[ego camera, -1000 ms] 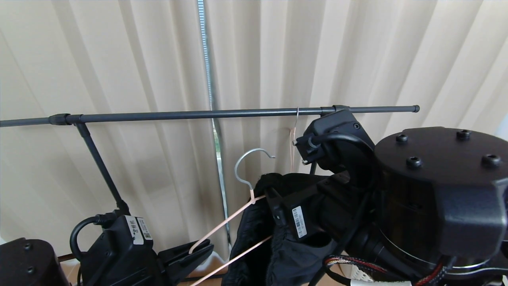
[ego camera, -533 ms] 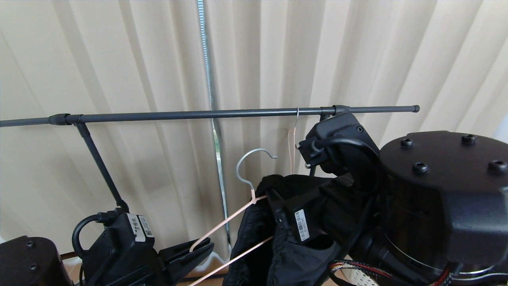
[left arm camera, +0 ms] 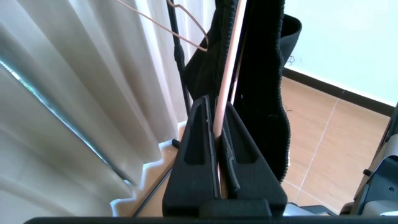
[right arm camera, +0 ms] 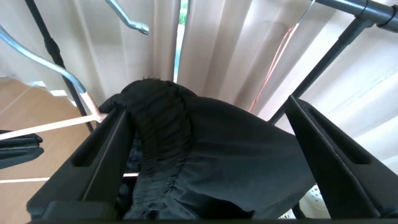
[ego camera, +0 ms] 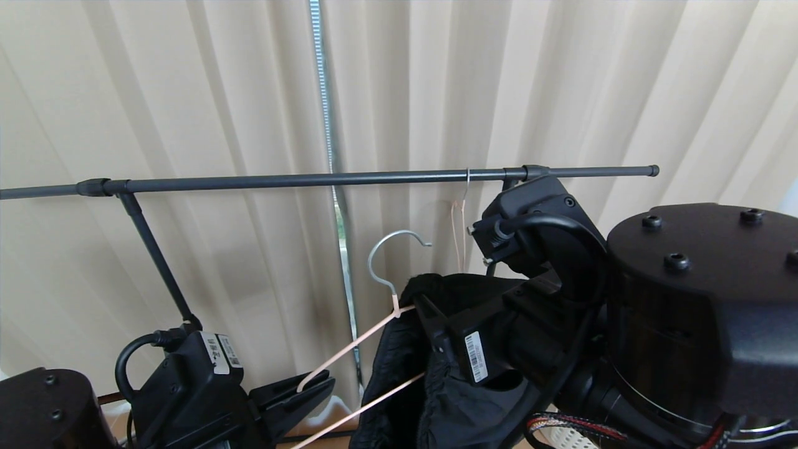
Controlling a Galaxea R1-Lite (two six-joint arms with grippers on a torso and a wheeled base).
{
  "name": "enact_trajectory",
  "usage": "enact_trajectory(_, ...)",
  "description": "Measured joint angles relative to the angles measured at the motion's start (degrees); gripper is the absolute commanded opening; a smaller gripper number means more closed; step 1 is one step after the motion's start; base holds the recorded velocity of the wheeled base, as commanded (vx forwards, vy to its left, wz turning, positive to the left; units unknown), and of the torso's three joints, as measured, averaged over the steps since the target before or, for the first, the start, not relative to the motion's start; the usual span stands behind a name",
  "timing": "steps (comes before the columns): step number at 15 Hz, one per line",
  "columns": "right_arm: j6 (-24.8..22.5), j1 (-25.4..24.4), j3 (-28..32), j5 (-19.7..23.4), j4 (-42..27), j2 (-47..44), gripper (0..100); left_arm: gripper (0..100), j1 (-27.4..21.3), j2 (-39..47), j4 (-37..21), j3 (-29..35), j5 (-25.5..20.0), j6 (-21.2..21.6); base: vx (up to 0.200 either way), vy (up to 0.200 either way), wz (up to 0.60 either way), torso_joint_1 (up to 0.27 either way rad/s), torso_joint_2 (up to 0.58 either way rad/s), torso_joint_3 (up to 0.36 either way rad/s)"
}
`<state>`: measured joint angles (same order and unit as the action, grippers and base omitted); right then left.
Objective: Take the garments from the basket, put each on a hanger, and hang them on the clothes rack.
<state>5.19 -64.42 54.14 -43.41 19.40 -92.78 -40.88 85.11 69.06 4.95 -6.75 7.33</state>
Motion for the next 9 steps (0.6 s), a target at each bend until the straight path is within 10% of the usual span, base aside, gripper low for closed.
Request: enact_trajectory(9,-0.46,-0.16,-0.26,0.20,0.06,0.52,100,0,0.52,0.33,1.69,0.09,0.00,-0.13,0.000,0.000,0.00,0.000,0.00,0.000)
